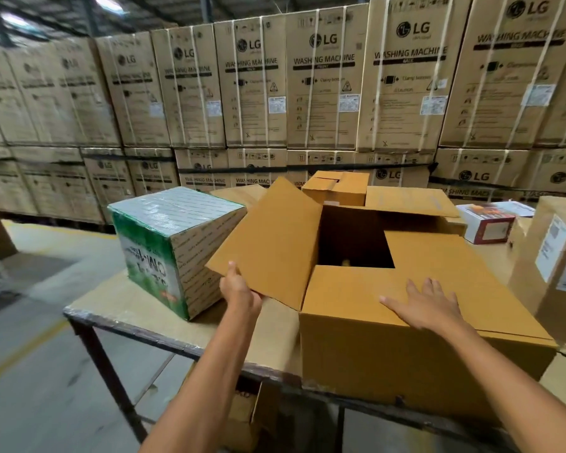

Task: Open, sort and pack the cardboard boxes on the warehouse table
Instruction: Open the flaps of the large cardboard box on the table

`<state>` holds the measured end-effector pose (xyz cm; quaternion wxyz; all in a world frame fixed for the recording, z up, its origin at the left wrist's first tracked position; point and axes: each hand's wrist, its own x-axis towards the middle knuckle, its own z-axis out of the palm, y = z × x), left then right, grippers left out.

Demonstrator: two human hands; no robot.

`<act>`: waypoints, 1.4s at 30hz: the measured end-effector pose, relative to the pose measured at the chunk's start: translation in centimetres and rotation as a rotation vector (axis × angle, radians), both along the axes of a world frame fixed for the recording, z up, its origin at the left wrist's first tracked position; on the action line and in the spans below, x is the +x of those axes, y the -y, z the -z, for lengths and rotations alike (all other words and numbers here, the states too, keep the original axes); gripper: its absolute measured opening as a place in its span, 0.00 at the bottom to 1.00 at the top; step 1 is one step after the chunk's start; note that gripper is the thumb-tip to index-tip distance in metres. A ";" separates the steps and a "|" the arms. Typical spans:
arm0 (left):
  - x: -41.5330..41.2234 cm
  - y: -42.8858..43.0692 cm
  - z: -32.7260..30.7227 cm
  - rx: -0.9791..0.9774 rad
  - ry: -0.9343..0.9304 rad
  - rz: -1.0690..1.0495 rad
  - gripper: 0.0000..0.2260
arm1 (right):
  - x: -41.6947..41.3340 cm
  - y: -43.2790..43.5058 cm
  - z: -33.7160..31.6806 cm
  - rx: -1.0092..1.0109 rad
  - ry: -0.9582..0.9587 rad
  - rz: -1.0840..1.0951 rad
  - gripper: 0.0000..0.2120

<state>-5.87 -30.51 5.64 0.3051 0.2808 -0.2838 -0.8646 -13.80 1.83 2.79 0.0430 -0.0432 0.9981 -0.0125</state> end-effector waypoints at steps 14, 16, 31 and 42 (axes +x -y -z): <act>1.9 -3.5 15.7 -0.205 0.813 0.127 0.41 | 1.5 -0.1 0.6 0.028 -0.033 0.017 0.48; 1.8 -3.7 13.2 -0.648 0.760 -0.019 0.42 | 1.6 -0.2 0.6 0.018 -0.043 0.019 0.48; -9.7 -9.6 4.3 -2.028 0.595 0.938 0.27 | 2.0 0.0 0.4 -0.016 -0.057 0.033 0.45; -3.1 -7.1 5.7 -2.137 0.531 1.032 0.32 | 10.6 1.7 -0.5 0.002 -0.040 0.001 0.44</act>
